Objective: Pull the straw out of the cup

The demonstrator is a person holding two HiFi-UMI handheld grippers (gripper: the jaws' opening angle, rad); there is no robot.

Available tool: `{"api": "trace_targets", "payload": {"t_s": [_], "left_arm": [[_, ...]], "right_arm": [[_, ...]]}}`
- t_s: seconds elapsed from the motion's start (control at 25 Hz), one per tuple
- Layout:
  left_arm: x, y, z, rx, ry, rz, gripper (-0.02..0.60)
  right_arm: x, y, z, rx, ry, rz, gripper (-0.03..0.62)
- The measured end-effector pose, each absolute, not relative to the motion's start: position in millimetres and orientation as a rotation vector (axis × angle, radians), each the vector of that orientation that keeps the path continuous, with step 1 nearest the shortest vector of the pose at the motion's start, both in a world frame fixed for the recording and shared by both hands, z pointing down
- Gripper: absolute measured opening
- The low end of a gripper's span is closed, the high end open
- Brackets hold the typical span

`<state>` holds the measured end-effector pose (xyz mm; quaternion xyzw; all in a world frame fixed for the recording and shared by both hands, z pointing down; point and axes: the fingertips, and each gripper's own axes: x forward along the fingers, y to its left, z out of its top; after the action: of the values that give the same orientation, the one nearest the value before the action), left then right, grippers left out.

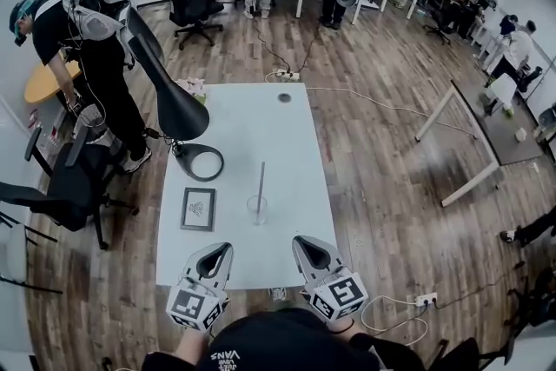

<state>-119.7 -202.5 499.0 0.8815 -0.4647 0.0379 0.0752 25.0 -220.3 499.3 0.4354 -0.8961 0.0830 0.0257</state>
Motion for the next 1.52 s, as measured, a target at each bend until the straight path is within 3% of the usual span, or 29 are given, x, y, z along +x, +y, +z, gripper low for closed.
{"api": "trace_targets", "payload": {"t_s": [1.52], "left_arm": [[-66,-331,529,2.639,-1.406,0.220,0.011]], "right_arm": [[50,-315,516,1.237,-2.811,0.301,0.018]]}}
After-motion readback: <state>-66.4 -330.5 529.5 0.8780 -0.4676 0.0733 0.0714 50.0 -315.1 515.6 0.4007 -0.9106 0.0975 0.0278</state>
